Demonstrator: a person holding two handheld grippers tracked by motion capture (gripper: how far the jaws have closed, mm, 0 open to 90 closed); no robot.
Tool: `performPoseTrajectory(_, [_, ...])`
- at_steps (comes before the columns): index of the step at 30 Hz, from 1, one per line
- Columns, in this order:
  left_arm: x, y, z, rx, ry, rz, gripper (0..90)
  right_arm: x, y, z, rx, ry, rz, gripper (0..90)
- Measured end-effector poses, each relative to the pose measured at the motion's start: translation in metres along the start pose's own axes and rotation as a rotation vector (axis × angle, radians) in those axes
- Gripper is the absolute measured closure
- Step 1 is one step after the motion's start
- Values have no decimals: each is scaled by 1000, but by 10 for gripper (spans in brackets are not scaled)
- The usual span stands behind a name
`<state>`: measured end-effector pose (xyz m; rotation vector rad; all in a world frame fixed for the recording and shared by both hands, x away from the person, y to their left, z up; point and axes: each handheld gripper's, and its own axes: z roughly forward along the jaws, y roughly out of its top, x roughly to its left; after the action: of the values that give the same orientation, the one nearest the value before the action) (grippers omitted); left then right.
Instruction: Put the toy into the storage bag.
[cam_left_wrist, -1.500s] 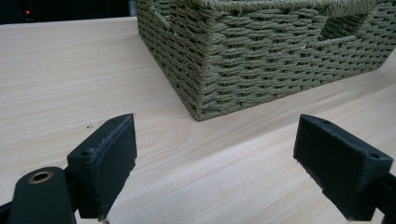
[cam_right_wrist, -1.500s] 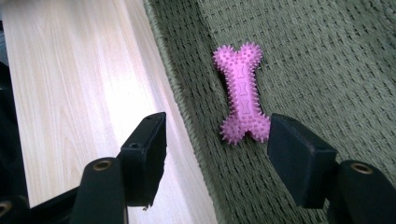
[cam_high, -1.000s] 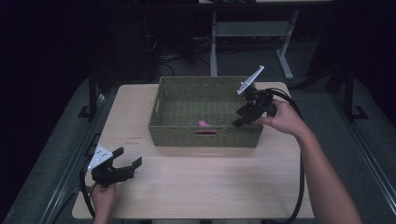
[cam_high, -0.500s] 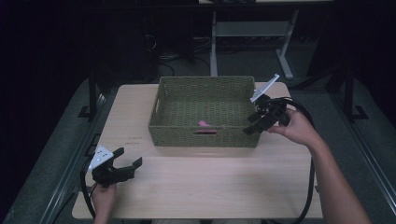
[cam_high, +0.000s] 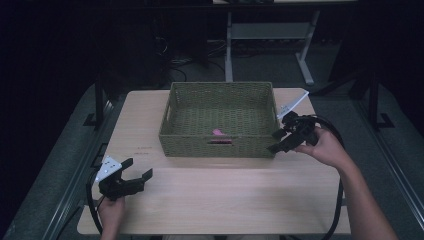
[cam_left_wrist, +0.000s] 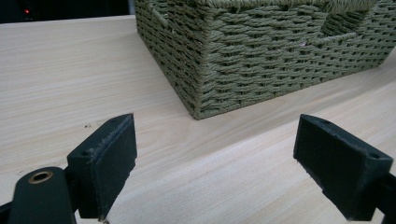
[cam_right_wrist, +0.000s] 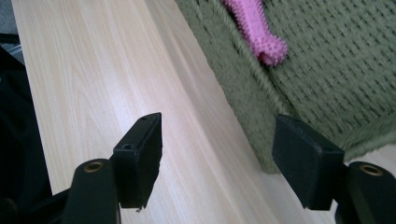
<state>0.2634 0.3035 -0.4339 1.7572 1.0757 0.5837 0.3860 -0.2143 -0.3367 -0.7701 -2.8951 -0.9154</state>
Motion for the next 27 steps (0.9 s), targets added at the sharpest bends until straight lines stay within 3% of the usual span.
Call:
performPoseTrajectory(15, [-1,0,2,2,-2,2,128,3,-36,4,-10,-5,40,324])
performPoseTrajectory(27, [-1,0,2,4,-4,4,128,11,-56,7,-18,-11,44,322])
